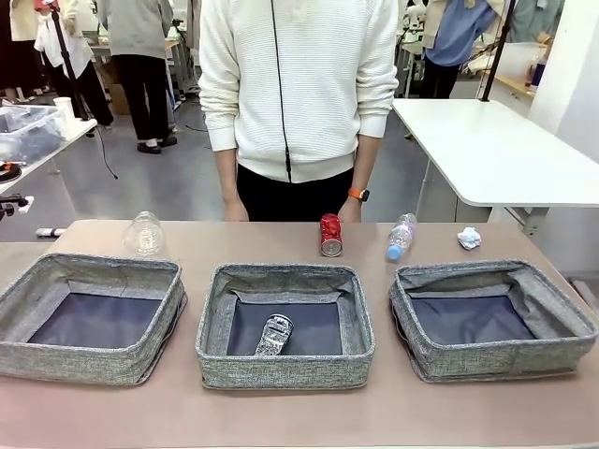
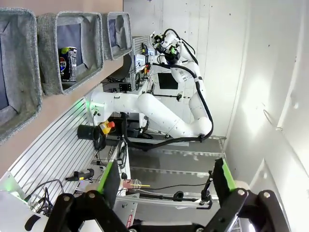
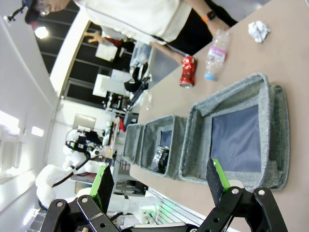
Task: Sort the waste into the appropriate baskets.
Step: Pick up the waste item pointed out by the person.
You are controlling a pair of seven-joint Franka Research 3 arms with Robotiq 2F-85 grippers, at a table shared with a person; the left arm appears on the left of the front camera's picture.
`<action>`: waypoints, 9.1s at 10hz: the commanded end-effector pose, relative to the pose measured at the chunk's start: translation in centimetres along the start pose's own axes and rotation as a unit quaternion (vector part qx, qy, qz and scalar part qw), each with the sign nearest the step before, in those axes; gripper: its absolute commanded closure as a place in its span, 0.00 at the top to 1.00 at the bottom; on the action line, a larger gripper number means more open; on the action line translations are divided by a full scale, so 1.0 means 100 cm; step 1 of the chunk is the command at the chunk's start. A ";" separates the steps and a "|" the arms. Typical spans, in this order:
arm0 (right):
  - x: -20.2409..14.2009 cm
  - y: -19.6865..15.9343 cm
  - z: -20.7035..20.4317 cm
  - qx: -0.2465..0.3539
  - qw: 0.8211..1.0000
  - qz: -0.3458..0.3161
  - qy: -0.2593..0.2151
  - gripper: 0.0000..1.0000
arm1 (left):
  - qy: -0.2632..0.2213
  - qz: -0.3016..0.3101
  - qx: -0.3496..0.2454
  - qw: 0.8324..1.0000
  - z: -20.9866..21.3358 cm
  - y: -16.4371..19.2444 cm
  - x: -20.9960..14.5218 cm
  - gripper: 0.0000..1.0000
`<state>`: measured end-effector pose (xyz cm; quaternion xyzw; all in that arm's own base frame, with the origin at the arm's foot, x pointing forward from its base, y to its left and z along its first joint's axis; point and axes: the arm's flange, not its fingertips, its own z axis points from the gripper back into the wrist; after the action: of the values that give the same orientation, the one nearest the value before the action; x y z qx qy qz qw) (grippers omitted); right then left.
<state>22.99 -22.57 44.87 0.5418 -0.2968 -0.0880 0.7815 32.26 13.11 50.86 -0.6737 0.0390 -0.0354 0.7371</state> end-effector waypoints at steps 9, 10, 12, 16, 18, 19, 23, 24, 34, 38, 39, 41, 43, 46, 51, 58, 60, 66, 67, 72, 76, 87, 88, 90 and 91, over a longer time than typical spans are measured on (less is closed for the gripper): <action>0.003 0.001 0.000 0.009 1.000 0.012 -0.007 1.00 | -0.004 -0.006 -0.002 1.000 -0.001 -0.003 0.002 1.00; 0.003 0.001 0.000 0.009 1.000 0.012 -0.007 1.00 | -0.004 -0.006 -0.002 1.000 -0.001 -0.003 0.002 1.00; 0.003 0.001 0.000 0.009 1.000 0.012 -0.007 1.00 | -0.004 -0.006 -0.002 1.000 -0.001 -0.003 0.002 1.00; 0.000 0.000 0.000 0.000 1.000 0.000 0.000 1.00 | -0.004 -0.006 -0.002 1.000 -0.001 -0.003 0.002 1.00; 0.029 0.060 -0.111 -0.172 0.981 0.061 0.067 1.00 | -0.004 -0.006 -0.002 1.000 -0.001 -0.003 0.002 1.00; 0.038 0.088 -0.181 -0.238 0.959 0.110 0.107 1.00 | -0.004 -0.006 -0.002 1.000 -0.001 -0.003 0.002 1.00; 0.022 0.111 -0.340 -0.403 0.856 0.241 0.217 1.00 | -0.004 -0.006 -0.002 1.000 -0.001 -0.003 0.002 1.00; 0.004 0.134 -0.302 -0.307 0.917 0.212 0.141 1.00 | -0.004 -0.006 -0.002 1.000 -0.001 -0.003 0.002 1.00; 0.099 0.052 -0.458 -0.508 0.846 0.032 0.161 1.00 | -0.004 -0.006 -0.002 1.000 -0.001 -0.003 0.002 1.00; 0.121 0.000 -0.498 -0.530 0.838 -0.002 0.133 1.00 | -0.004 -0.006 -0.002 1.000 -0.001 -0.003 0.002 1.00; 0.124 -0.014 -0.506 -0.539 0.833 -0.005 0.125 1.00 | -0.004 -0.006 -0.002 1.000 -0.001 -0.003 0.002 1.00; 0.124 -0.036 -0.519 -0.545 0.831 -0.004 0.115 1.00 | -0.004 -0.006 -0.002 1.000 -0.001 -0.003 0.002 1.00; 0.122 -0.050 -0.524 -0.542 0.834 -0.009 0.101 1.00 | -0.004 -0.006 -0.002 1.000 -0.001 -0.003 0.002 1.00; 0.119 -0.056 -0.522 -0.549 0.830 -0.016 0.103 1.00 | -0.004 -0.006 -0.002 1.000 -0.001 -0.003 0.002 1.00; 0.119 -0.057 -0.523 -0.552 0.826 -0.027 0.114 0.18 | -0.004 -0.006 -0.002 1.000 -0.001 -0.003 0.002 1.00; 0.119 -0.058 -0.520 -0.556 0.822 -0.029 0.118 0.00 | -0.004 -0.006 -0.002 1.000 -0.001 -0.003 0.002 1.00; 0.119 -0.057 -0.517 -0.558 0.821 -0.029 0.119 0.00 | -0.004 -0.006 -0.002 1.000 -0.001 -0.003 0.002 1.00; 0.061 0.126 -0.404 -0.554 0.816 0.007 0.162 0.00 | -0.004 -0.006 -0.002 1.000 -0.001 -0.003 0.002 1.00; 0.028 0.163 -0.384 -0.545 0.821 0.064 0.158 0.00 | -0.004 -0.006 -0.002 1.000 -0.001 -0.003 0.002 1.00; -0.006 0.200 -0.377 -0.536 0.820 0.118 0.163 0.00 | -0.004 -0.006 -0.002 1.000 -0.001 -0.003 0.002 1.00; -0.038 0.234 -0.400 -0.505 0.831 0.152 0.175 0.21 | -0.004 -0.006 -0.002 1.000 -0.001 -0.003 0.002 1.00; -0.176 0.517 -0.462 -0.548 0.800 0.204 0.136 0.21 | -0.004 -0.006 -0.002 1.000 -0.001 -0.003 0.002 1.00; -0.170 0.526 -0.459 -0.546 0.804 0.202 0.120 0.21 | -0.004 -0.006 -0.002 1.000 -0.001 -0.003 0.002 1.00; -0.156 0.541 -0.450 -0.540 0.814 0.187 0.104 0.21 | -0.004 -0.006 -0.002 1.000 -0.001 -0.003 0.002 1.00; -0.152 0.544 -0.449 -0.540 0.817 0.180 0.096 0.21 | -0.004 -0.006 -0.002 1.000 -0.001 -0.003 0.002 1.00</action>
<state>25.87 40.64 76.92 -0.0227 -0.2147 -0.0146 0.9763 32.37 13.10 50.90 -0.6729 0.0389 -0.0356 0.7378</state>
